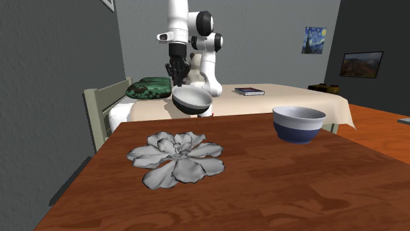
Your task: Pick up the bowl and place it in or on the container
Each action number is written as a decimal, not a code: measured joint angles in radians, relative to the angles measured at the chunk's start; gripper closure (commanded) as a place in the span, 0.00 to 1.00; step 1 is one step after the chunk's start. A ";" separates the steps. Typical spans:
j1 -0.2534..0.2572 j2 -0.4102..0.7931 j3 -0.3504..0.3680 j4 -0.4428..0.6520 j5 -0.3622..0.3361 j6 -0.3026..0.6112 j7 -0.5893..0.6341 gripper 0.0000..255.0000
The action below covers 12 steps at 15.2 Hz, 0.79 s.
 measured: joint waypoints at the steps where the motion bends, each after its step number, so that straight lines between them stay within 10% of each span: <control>1: -0.001 0.001 -0.001 0.015 0.000 -0.014 -0.002 1.00; 12: 0.002 0.025 0.006 0.177 -0.002 -0.152 0.010 1.00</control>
